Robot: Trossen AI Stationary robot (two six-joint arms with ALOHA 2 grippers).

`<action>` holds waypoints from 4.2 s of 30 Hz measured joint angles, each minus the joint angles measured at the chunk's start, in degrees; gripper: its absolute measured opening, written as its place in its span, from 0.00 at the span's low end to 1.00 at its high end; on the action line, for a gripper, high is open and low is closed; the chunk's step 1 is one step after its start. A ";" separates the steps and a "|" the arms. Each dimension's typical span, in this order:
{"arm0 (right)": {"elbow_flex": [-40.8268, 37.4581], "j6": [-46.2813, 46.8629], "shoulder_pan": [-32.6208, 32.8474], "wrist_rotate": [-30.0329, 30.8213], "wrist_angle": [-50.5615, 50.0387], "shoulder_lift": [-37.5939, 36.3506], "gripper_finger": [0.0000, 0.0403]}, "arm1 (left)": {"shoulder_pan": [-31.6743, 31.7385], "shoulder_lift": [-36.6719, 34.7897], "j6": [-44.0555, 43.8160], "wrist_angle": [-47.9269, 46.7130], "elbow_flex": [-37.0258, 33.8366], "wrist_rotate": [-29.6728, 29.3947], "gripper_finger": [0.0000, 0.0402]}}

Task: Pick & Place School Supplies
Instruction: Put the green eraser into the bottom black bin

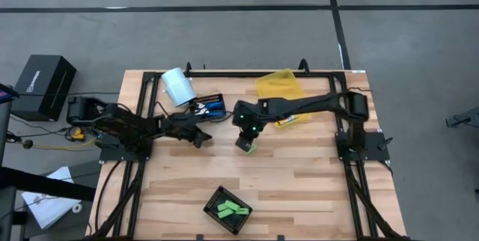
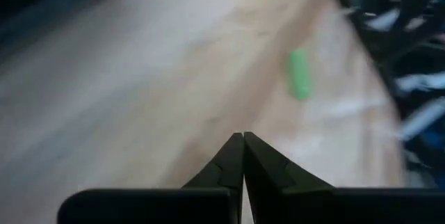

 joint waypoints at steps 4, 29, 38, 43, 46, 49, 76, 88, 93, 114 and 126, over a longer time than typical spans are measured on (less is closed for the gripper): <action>0.02 11.72 3.03 9.70 1.70 -5.62 0.00 | -1.03 0.00 2.59 0.45 3.83 5.95 0.00; -17.37 95.71 30.62 50.60 19.75 -3.44 0.15 | 2.60 21.40 8.99 -3.72 24.90 36.29 0.09; -21.42 95.51 28.87 56.33 30.78 1.03 0.43 | 7.11 18.06 7.14 -4.51 25.22 37.06 0.30; -19.69 95.83 28.88 57.18 27.71 0.76 0.46 | 8.93 18.24 5.94 -4.51 25.35 38.79 0.35; -18.15 96.40 28.05 57.01 23.89 0.76 0.45 | 9.84 18.65 5.62 -6.10 25.35 41.39 0.35; -17.05 96.11 26.74 57.02 21.66 0.79 0.42 | 10.69 20.15 6.26 -8.99 25.70 45.66 0.34; -11.91 97.94 26.24 45.00 -0.87 0.79 0.44 | 10.99 35.93 10.68 -11.42 41.81 49.65 0.25; -14.72 98.72 23.91 50.60 5.86 3.69 0.46 | 13.45 35.89 10.50 -11.78 41.81 53.86 0.25; -14.58 98.67 22.53 52.82 10.87 5.25 0.48 | 14.87 35.89 10.68 -12.13 41.81 55.50 0.25; -14.86 95.24 14.94 58.95 14.51 6.01 0.45 | 15.50 35.80 15.45 -17.89 41.81 57.40 0.25; -14.91 87.23 14.41 54.53 18.12 5.93 0.44 | 15.50 35.80 16.10 -18.02 41.81 57.40 0.25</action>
